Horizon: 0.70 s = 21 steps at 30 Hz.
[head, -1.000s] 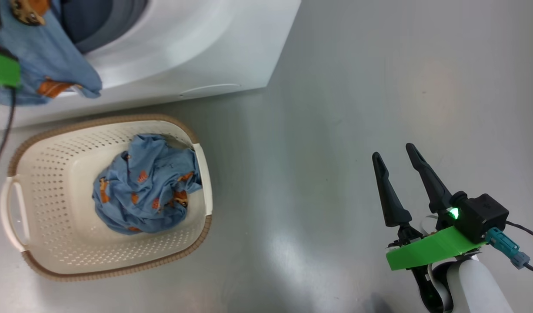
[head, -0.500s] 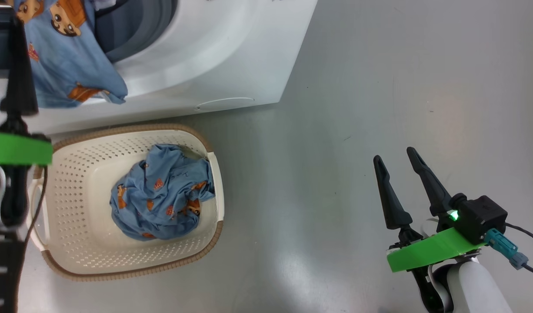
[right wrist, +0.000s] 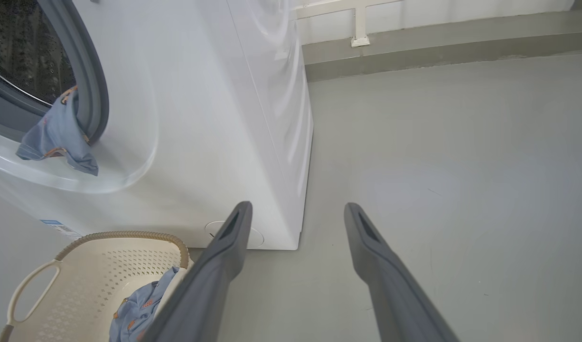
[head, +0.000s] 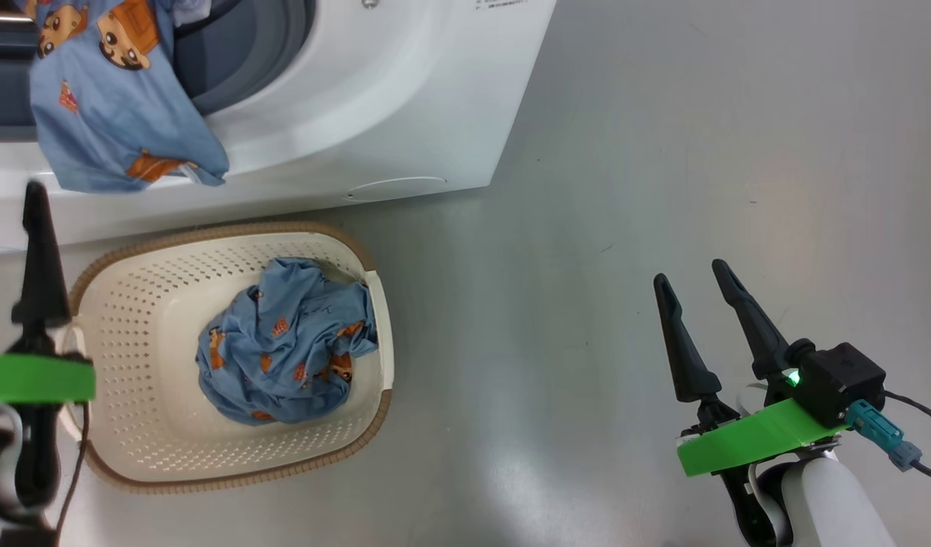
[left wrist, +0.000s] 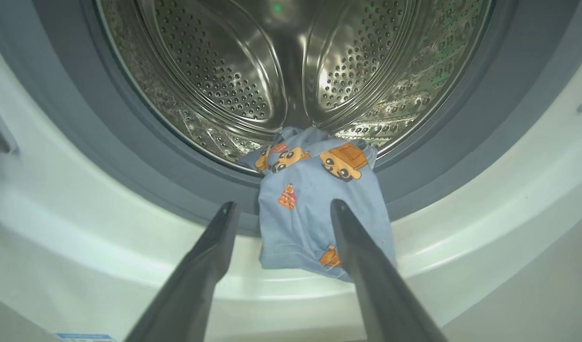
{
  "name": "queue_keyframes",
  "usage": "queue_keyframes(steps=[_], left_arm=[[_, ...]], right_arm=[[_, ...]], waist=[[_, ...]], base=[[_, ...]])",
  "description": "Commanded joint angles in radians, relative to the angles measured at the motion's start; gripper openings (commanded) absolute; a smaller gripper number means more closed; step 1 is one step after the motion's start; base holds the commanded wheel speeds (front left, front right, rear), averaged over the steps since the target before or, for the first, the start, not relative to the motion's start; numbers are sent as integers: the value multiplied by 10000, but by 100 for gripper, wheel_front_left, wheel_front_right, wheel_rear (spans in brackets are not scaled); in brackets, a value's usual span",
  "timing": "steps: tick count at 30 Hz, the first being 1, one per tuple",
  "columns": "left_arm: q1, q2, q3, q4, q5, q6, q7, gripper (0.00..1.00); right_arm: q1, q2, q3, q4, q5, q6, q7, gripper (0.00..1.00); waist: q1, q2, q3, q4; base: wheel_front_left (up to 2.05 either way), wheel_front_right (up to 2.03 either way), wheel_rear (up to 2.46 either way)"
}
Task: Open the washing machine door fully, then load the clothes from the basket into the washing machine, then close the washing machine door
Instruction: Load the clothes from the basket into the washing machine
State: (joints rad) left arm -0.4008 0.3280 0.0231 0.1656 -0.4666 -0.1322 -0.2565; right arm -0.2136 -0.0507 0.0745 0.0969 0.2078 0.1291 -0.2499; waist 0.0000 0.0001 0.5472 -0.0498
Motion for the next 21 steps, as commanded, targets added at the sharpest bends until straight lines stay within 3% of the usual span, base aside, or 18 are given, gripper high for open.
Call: queue_keyframes(steps=[1,21], left_arm=[[411,244,596,-200,90,15,-53,100],[2368,-335,1245,-341,582,15,-53,100]], right_arm=[[146,5,186,-196,-99,16,-118,100],[132,5,75,-203,-185,16,-118,100]], waist=[[0,-1,-21,13],[0,-1,-124,76]], base=[[0,0,0],[0,0,0]])
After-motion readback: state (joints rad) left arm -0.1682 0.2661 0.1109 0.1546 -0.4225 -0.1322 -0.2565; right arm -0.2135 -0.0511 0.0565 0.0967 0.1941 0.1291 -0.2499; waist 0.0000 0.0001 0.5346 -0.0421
